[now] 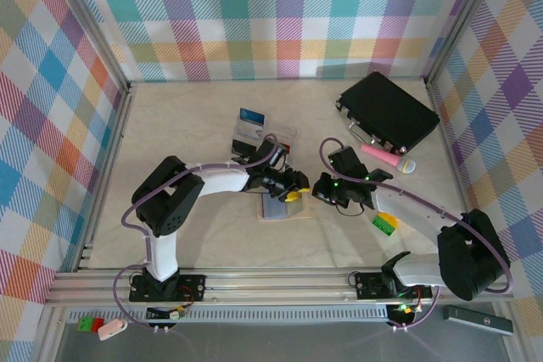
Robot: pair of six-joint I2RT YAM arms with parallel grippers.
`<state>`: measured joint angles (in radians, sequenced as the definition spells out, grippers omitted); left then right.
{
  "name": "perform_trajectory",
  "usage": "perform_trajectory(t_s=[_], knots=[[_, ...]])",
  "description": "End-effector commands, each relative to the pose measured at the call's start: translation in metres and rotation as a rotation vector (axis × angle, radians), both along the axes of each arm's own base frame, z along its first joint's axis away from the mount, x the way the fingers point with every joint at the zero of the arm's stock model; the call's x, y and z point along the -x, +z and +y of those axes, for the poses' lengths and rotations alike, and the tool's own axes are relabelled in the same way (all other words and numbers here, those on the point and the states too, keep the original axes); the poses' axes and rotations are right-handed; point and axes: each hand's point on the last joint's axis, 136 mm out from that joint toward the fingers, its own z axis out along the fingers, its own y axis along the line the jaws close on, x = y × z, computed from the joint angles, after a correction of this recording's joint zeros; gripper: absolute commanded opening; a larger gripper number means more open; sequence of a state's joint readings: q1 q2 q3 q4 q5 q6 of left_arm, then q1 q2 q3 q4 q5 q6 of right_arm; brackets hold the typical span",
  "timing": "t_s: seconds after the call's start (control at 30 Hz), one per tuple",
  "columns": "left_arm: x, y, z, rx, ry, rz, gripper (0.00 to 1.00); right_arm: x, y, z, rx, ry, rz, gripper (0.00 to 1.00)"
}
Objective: Take the credit cards out of the card holder
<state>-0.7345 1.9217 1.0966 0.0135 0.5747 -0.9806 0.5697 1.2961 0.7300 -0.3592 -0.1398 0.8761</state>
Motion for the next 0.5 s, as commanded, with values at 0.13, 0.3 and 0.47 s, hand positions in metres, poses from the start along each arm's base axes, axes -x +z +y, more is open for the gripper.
perform_trajectory(t_s=[0.13, 0.3, 0.47], knots=[[0.002, -0.023, 0.010, -0.084, 0.008, 0.022, 0.36, -0.001, -0.006, 0.020, -0.049, 0.051, 0.034, 0.10], [0.003, -0.029, 0.013, -0.102, 0.013, 0.026, 0.29, 0.000, -0.019, 0.030, -0.048, 0.066, 0.074, 0.09], [0.002, -0.021, 0.013, -0.098, 0.014, 0.012, 0.19, 0.000, -0.031, 0.035, -0.042, 0.077, 0.110, 0.08]])
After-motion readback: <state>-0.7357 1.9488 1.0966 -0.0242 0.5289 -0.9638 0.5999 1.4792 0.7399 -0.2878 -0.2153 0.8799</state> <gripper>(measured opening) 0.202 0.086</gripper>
